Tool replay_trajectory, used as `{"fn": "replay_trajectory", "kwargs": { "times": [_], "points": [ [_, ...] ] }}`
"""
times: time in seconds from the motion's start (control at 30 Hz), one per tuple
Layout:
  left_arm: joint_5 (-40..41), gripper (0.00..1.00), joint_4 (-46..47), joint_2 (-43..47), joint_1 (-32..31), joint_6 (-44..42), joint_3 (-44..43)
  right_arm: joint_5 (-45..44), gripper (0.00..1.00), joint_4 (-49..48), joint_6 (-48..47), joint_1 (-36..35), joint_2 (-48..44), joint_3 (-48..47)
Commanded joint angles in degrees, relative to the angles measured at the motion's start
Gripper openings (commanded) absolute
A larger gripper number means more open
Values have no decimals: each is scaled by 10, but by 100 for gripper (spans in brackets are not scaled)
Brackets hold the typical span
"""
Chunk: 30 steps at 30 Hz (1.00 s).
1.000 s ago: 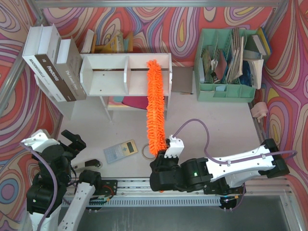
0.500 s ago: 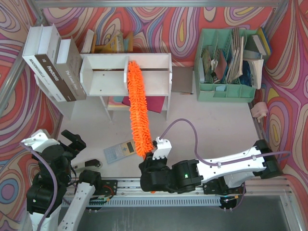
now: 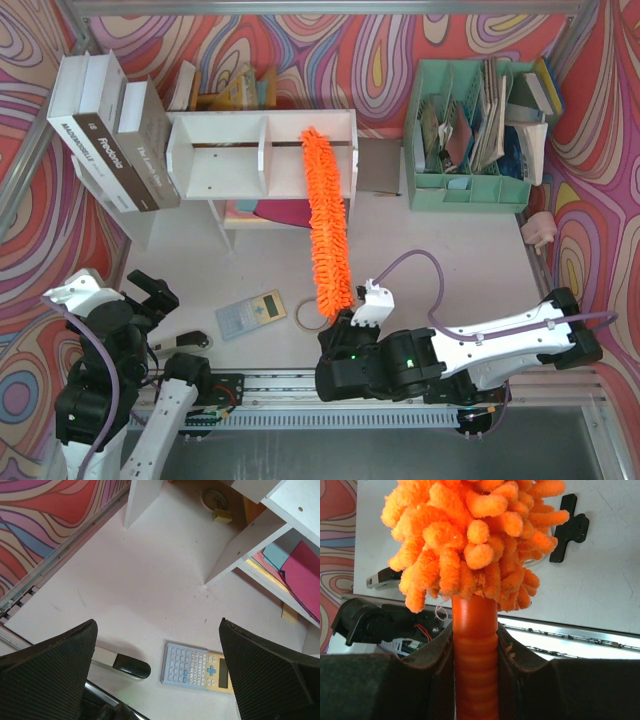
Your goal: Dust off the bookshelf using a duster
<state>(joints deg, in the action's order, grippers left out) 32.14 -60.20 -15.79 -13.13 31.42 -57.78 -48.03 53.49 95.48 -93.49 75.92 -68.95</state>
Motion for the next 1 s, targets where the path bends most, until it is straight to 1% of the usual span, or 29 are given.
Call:
{"fn": "replay_trajectory", "kwargs": {
  "times": [0.0,0.17,0.27,0.33,0.37,0.43,0.57,0.7,0.77,0.87,0.97],
  "points": [
    [-1,98,7,-2,4,-9,8,-53,0,14,32,7,-8,-2],
    [-2,98,7,-4,4,-9,8,-36,0,-132,-134,6,7,-10],
    [-2,99,7,-5,4,-9,7,-19,0,-169,-183,6,24,-20],
    [-2,98,8,-4,4,-9,7,-14,0,-167,-186,6,33,-25],
    [-2,98,8,-4,4,-9,8,-14,0,-161,-181,6,33,-26],
    [-2,98,7,-3,4,-9,8,-20,0,-130,-141,6,31,-27],
    [-2,98,8,-2,4,-9,8,-39,0,-4,-6,6,11,-18],
    [-3,98,9,-4,4,-9,8,-42,0,79,91,6,-14,-1],
    [-3,98,9,-5,4,-10,8,-43,0,98,113,6,-20,2],
    [-3,98,8,-4,4,-9,8,-50,0,113,120,7,-19,-6],
    [-2,98,8,-3,4,-9,8,-62,0,108,100,5,-17,-22]
  ]
}}
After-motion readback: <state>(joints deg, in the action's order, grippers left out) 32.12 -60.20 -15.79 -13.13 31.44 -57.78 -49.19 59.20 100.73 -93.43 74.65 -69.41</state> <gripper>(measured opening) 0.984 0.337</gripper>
